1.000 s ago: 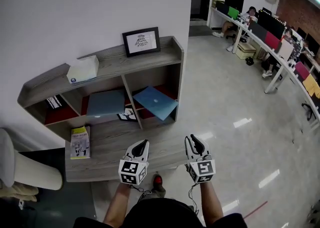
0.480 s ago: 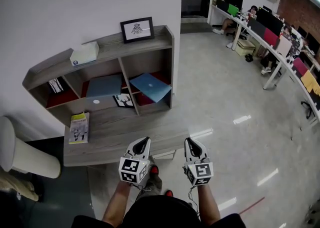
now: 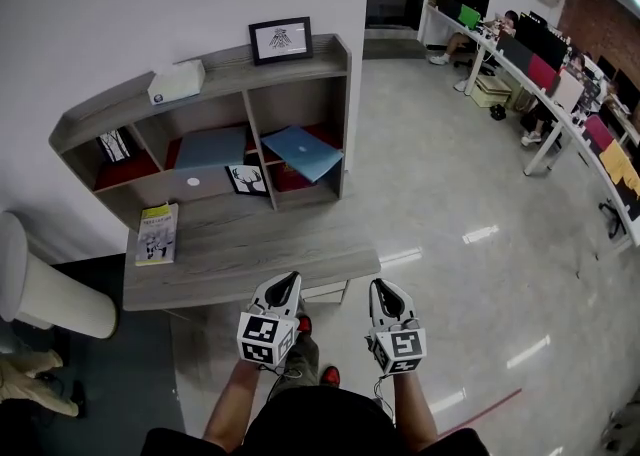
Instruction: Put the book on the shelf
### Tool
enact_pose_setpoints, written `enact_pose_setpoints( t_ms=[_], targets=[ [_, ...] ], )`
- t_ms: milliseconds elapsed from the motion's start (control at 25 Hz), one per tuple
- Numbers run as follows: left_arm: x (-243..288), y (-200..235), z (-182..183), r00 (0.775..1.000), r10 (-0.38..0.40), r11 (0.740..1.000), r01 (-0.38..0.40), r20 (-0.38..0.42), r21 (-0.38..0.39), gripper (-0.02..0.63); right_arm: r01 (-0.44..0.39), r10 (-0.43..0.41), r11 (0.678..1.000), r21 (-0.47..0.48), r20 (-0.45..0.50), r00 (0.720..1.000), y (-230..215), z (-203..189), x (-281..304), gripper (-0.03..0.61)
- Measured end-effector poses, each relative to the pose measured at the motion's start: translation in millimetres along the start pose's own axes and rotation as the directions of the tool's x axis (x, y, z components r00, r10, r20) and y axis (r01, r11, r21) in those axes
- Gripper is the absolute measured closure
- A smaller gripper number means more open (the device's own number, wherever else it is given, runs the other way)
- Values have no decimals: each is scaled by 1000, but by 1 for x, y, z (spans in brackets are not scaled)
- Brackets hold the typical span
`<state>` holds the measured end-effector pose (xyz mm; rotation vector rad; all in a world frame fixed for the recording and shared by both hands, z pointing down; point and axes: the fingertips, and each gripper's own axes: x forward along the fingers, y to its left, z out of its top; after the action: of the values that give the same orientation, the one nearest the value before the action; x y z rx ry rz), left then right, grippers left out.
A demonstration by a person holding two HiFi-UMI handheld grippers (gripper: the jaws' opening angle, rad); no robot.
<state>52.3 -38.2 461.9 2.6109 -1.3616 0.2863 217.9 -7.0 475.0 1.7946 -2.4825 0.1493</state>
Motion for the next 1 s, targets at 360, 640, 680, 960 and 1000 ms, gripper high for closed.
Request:
enact_pose_setpoints(
  t_ms=[360,640,680,960,1000],
  targets=[
    [-15,-9,-2,1000,1,1000,0,10,-14,606,-4,4,1000,-24,6,1000,7,2,-14,537],
    [-19,-10,-3,1000,2,1000,-2,8,-20,606,-7,8,999,-31,8,1000,10,4,-17,537],
    [-19,-10,-3,1000,2,1000,-2,8,-22,606,-8,8,999,-31,9,1000,10,5,-17,538],
    [-20,-11,-4,1000,3,1000,-2,8,-26,606,-9,9,1000,-29,15,1000,10,6,-19,538],
    [-21,-11,-4,1000,3,1000,-2,8,-25,606,-9,10,1000,-29,15,1000,10,6,-19,537]
  ],
)
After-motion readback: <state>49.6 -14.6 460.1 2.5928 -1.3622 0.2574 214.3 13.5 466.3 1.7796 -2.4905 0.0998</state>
